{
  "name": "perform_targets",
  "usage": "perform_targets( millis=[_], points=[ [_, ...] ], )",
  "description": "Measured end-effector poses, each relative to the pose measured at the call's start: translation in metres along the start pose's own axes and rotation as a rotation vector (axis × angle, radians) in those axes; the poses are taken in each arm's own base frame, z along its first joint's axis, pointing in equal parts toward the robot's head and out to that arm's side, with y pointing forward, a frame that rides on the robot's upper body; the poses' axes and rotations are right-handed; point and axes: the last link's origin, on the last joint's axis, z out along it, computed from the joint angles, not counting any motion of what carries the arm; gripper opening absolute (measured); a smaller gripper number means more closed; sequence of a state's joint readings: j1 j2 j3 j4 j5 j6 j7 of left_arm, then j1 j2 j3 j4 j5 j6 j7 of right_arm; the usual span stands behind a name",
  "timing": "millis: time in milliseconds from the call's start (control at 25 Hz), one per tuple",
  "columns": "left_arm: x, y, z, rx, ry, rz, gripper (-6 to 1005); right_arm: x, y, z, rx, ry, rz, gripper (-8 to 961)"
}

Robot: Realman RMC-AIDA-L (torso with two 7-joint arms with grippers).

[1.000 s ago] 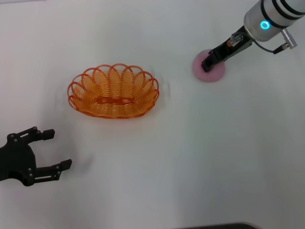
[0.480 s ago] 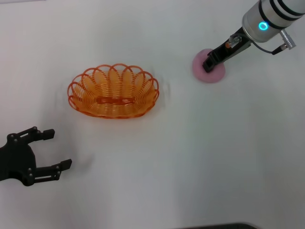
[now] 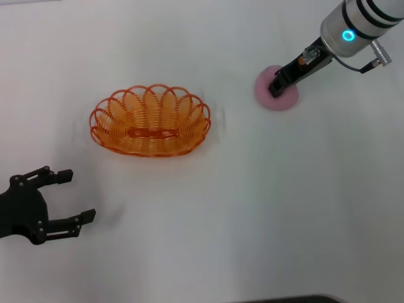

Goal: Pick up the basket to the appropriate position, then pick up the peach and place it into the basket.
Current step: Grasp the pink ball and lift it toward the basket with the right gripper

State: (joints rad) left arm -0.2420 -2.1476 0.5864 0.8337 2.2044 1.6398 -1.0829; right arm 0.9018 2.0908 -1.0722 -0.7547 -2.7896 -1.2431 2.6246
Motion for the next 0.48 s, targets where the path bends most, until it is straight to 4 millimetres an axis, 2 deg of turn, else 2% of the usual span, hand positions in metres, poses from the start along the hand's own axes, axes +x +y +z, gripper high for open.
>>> perform_targets(
  millis=[480],
  points=[
    [0.0016, -0.0010, 0.0011, -0.003, 0.000, 0.006, 892, 0.0014, -0.0006, 0.0006, -0.002, -0.001, 0.005, 368]
  ],
)
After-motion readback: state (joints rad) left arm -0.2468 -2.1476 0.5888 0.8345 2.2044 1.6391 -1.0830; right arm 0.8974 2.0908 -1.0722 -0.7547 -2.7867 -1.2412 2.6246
